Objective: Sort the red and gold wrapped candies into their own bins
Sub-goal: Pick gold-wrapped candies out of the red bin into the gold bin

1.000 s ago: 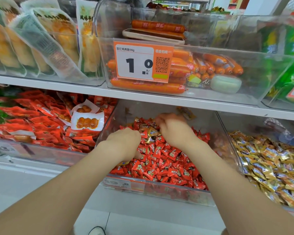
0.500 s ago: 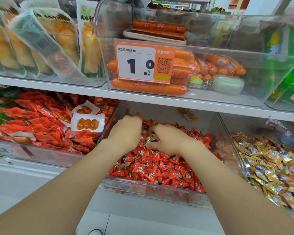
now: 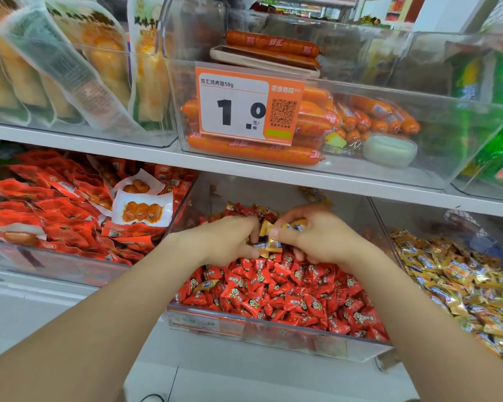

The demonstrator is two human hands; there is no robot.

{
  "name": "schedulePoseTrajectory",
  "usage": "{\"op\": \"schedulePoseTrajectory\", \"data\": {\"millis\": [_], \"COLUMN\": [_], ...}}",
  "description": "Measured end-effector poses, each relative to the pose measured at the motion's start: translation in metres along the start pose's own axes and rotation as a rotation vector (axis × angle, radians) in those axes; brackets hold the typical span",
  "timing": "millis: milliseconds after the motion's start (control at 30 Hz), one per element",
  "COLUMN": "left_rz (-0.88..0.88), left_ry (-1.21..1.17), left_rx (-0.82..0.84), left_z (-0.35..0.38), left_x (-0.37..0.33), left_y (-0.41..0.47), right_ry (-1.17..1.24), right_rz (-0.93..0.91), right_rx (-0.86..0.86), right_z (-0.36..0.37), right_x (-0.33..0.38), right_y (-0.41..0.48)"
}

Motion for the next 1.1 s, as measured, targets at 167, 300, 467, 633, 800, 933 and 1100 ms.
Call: {"op": "schedulePoseTrajectory", "data": {"millis": [167, 300, 467, 633, 800, 933, 1100], "left_rz": [0.087, 0.086, 0.108, 0.124, 0.219, 0.344, 0.444], "left_ry": [-0.013, -0.003, -0.05, -0.239, -0.447, -0.477, -0.338], "left_rx": [-0.021, -0.043, -0.296, -0.407, -0.373, -0.352, -0.342], "left_z": [0.008, 0.012, -0.002, 0.007, 0.037, 0.062, 0.094], "left_x": [-0.005, -0.012, -0.031, -0.074, -0.129, -0.191, -0.262], "left_y": [-0.002, -0.004, -0.017, -0.043, -0.057, -0.048, 0.001], "right_ry": [0.378, 0.604, 0.706, 0.808, 0.385, -0.352, -0.4], "right_rz": [0.162, 0.267, 0.25, 0.304, 0.33, 0.218, 0.064], "right_rx": [-0.065, -0.073, 0.016, 0.002, -0.39, -0.547, -0.337], "right_z": [-0.011, -0.014, -0.027, -0.061, -0.101, -0.118, -0.116], "right_x": [-0.002, -0.004, 0.002, -0.018, -0.079, -0.147, -0.189], "right_y": [-0.017, -0.028, -0.061, -0.104, -0.141, -0.15, -0.163]}}
Point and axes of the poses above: each hand's wrist, its own y-axis towards the middle knuckle, its own z-axis out of the palm, x = y × z, the point moved 3 cm from there along y, towards the middle knuckle, and after that the axes turned 10 degrees about -y, right-handed, at the moved point
